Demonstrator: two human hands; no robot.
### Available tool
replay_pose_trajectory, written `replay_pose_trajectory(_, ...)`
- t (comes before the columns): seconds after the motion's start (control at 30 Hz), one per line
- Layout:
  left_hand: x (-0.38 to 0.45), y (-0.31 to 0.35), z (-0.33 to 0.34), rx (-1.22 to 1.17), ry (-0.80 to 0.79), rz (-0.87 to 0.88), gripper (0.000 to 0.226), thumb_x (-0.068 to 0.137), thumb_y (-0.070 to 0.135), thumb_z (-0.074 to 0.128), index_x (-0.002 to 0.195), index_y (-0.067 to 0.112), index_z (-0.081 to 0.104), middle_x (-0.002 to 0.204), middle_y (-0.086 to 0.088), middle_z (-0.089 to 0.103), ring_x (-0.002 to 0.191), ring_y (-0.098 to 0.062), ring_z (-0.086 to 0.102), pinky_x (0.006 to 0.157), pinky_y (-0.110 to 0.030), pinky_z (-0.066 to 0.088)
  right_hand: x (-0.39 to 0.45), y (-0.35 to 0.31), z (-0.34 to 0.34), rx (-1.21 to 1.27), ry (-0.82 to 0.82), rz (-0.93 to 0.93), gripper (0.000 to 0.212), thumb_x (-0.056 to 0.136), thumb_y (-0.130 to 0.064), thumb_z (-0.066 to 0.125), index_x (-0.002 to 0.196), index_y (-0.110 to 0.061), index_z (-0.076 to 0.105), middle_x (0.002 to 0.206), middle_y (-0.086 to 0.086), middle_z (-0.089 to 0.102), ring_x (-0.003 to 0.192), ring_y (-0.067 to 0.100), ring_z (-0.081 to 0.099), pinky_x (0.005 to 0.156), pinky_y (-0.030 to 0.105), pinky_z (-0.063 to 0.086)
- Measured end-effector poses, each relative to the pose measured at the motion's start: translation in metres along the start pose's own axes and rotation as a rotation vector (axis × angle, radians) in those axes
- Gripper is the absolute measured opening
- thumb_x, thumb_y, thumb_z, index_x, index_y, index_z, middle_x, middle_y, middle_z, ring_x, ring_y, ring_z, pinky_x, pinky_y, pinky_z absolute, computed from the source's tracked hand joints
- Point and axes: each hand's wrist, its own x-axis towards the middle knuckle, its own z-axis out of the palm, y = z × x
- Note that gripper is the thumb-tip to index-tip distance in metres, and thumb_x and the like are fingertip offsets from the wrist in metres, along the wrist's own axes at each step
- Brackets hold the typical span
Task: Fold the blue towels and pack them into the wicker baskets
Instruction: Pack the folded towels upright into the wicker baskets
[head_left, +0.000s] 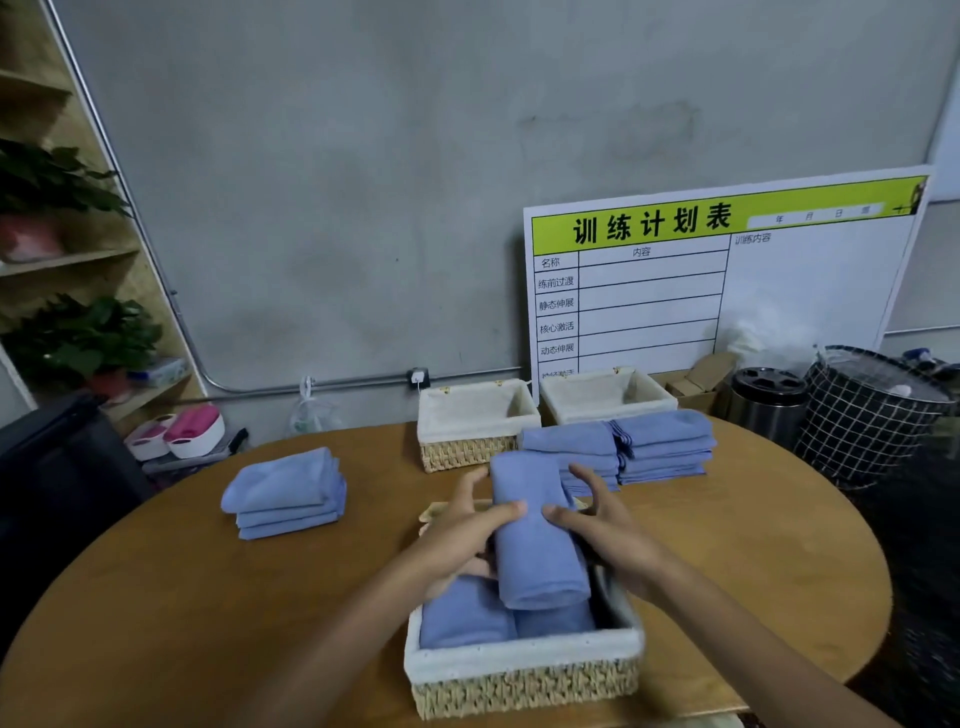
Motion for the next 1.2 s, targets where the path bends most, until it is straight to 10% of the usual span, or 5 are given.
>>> replay_pose_trajectory(0.33,-0.002,-0.035,0.006,0.315,-0.065,-0.031,0.042,0.088,0.024,0.073,0.106,0.052,0.048,0.119,-0.028,0.062,0.103,-0.036,0.069,0.085,-0.055,0.058,-0.017,0.004,0.009,-0.788,-0.03,-0.129,0.097,0.093,-0.028,0.067,0.159,-0.021,-0.004,0.155,0.007,0.04,0.135,0.023,0.045,0.098,0.026,0.039)
replay_pose_trajectory(0.6,0.005,-0.04,0.019,0.903,-0.05,0.177,0.046,0.095,0.025,0.068,0.13,0.019,0.038,0.066,0.001,0.041,0.054,-0.012,0.041,0.053,-0.031,0.027,-0.004,0.012,0.017,-1.064,-0.088,-0.045,0.09,0.097,-0.019,0.058,0.158,-0.02,-0.008,0.113,0.017,0.058,0.083,0.025,0.056,0.069,0.03,0.043)
replay_pose_trajectory(0.73,-0.001,-0.026,0.019,1.237,0.015,0.313,0.055,0.089,0.044,0.071,0.137,0.024,0.051,0.106,-0.005,0.063,0.101,-0.023,0.06,0.071,-0.032,0.04,-0.008,0.008,0.016,-1.197,-0.068,-0.156,0.091,0.093,-0.017,0.062,0.159,-0.023,-0.001,0.108,0.012,0.056,0.092,0.028,0.056,0.063,0.028,0.04)
replay_pose_trajectory(0.9,0.001,-0.011,-0.011,1.344,-0.143,0.61,0.066,0.086,0.063,0.063,0.143,0.031,0.05,0.125,0.011,0.038,0.115,-0.01,0.039,0.094,-0.031,0.042,-0.014,0.002,-0.004,-1.489,-0.064,-0.604,0.059,0.086,-0.038,0.071,0.138,-0.021,0.049,0.139,-0.001,0.043,0.121,0.025,0.044,0.093,0.041,0.046)
replay_pose_trajectory(1.2,0.006,-0.043,-0.018,1.387,-0.236,0.437,0.088,0.082,0.08,0.035,0.157,0.034,0.023,0.16,0.018,0.02,0.141,-0.01,0.023,0.116,-0.027,0.011,-0.01,0.004,-0.025,-1.472,-0.348,-0.435,0.094,0.076,-0.083,0.025,0.147,-0.025,0.046,0.15,-0.009,0.047,0.138,0.01,0.039,0.11,0.028,0.025)
